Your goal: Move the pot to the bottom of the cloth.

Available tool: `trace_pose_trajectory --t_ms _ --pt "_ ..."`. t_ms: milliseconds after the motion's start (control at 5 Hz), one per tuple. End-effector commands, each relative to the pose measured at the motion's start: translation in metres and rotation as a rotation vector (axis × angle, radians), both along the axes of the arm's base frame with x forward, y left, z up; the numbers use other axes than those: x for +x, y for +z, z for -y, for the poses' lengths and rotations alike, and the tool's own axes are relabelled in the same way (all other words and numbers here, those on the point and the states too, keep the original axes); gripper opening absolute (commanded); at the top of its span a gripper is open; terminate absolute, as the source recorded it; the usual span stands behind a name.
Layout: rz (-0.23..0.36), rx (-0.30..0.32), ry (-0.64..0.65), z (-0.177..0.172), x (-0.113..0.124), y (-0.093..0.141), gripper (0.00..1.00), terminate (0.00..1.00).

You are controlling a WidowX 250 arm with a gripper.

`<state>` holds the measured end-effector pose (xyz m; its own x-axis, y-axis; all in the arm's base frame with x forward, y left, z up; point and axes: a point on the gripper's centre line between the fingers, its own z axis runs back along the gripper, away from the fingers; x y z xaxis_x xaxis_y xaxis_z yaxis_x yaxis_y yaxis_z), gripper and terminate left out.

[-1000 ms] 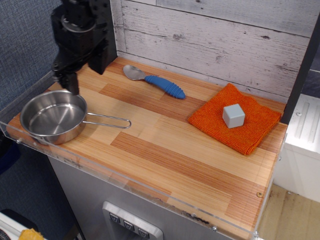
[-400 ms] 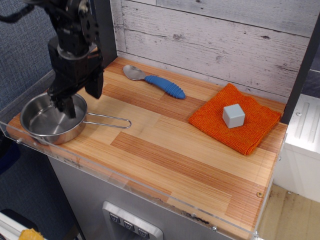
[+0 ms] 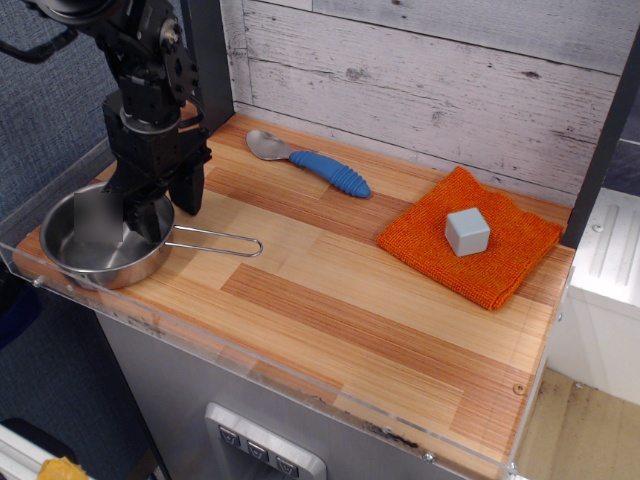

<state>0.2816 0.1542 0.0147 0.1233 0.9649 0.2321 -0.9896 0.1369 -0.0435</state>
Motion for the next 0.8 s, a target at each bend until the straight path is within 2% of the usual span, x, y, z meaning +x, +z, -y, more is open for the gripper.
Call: trace_pose_trajectory --t_ms 0,600 --pt "0.041 0.024 0.017 -0.004 0.003 0.013 0.0 0.0" --pt "0.052 0.025 0.011 0.004 0.009 0.027 0.0 0.0"
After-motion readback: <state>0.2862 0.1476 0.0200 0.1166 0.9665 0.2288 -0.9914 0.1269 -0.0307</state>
